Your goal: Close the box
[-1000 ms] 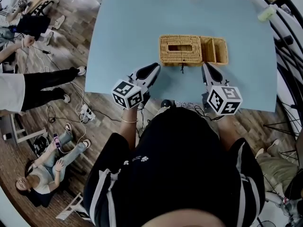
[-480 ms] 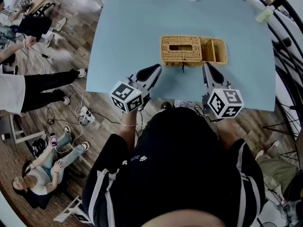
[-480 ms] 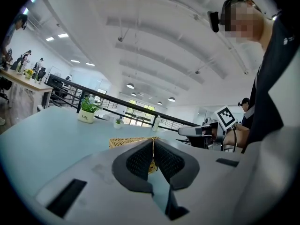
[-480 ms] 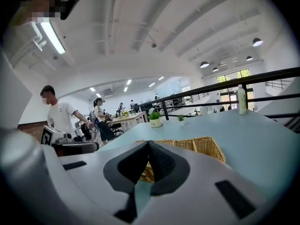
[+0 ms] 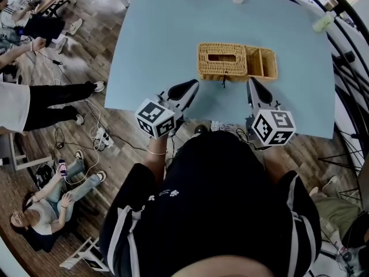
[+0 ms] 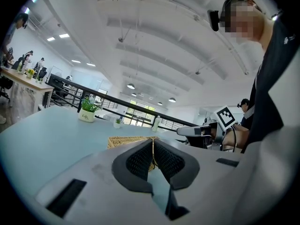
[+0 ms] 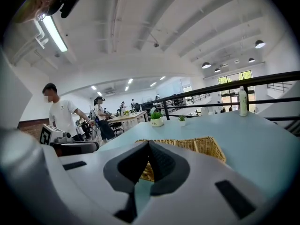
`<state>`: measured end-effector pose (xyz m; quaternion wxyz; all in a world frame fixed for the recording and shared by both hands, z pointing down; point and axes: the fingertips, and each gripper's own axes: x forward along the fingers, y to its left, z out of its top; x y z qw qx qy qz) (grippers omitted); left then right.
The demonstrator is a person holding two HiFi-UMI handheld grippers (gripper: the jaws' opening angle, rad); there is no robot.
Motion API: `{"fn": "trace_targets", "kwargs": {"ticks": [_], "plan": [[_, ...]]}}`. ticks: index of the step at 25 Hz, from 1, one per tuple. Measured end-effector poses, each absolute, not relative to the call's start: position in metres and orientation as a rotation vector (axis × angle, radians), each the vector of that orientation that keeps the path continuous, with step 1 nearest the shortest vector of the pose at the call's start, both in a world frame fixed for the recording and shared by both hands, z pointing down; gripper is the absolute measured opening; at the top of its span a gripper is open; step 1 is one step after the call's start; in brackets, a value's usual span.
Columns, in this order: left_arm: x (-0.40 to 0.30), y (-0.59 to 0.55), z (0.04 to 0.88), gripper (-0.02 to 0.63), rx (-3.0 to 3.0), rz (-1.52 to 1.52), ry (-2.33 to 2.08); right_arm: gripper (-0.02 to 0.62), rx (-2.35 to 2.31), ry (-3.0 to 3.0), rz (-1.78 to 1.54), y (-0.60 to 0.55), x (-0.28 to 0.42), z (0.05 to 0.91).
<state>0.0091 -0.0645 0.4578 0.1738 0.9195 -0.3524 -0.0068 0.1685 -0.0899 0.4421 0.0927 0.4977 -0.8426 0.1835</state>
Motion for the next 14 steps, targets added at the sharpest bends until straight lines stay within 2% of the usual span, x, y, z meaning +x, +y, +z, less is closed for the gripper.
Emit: {"fn": "trace_targets", "kwargs": {"ticks": [14], "plan": [[0.0028, -0.0604, 0.4558, 0.02, 2.587, -0.027, -1.037, 0.0, 1.456, -2.525, 0.551, -0.0859, 0.1631, 0.4385]]}}
